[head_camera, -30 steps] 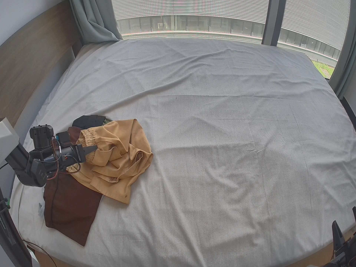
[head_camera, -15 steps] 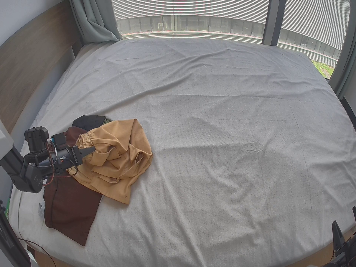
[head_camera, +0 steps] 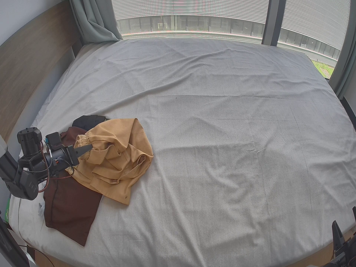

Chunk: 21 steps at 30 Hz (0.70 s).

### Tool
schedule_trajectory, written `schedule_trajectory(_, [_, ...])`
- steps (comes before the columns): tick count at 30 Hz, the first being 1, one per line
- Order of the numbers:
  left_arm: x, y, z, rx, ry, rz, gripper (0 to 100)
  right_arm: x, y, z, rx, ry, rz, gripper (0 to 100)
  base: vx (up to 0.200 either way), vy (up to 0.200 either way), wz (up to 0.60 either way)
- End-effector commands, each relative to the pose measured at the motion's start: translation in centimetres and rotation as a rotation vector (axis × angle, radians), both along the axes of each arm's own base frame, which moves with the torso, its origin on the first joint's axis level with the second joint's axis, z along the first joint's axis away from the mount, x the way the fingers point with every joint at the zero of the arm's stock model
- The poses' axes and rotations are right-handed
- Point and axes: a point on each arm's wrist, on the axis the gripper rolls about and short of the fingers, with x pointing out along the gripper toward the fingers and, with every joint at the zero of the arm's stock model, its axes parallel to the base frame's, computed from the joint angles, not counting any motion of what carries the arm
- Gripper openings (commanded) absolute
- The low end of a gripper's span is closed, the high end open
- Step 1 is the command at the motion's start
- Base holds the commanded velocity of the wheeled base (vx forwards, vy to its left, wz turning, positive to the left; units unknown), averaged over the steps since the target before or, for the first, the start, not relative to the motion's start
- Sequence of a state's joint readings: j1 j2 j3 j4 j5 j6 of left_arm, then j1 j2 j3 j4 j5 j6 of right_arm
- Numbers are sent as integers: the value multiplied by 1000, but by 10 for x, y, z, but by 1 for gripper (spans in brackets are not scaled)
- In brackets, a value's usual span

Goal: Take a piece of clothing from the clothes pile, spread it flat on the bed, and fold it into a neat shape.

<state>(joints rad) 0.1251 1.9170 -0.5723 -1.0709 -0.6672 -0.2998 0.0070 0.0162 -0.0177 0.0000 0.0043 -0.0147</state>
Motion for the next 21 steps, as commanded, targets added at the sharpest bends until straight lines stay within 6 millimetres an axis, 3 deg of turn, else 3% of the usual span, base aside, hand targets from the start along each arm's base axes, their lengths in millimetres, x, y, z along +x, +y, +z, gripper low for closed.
schedule_trajectory(1, [-7,-2,6,-2,-13,-8,0,0,0,-5,-1,1,1,100,0,0,0])
schedule_trajectory(14, [-15,-17,6,-4,-22,-69,0,0,0,-5,-1,1,1,100,0,0,0])
schedule_trajectory(21, [-30,-26,20,-43,-39,-77,0,0,0,-5,-1,1,1,100,0,0,0])
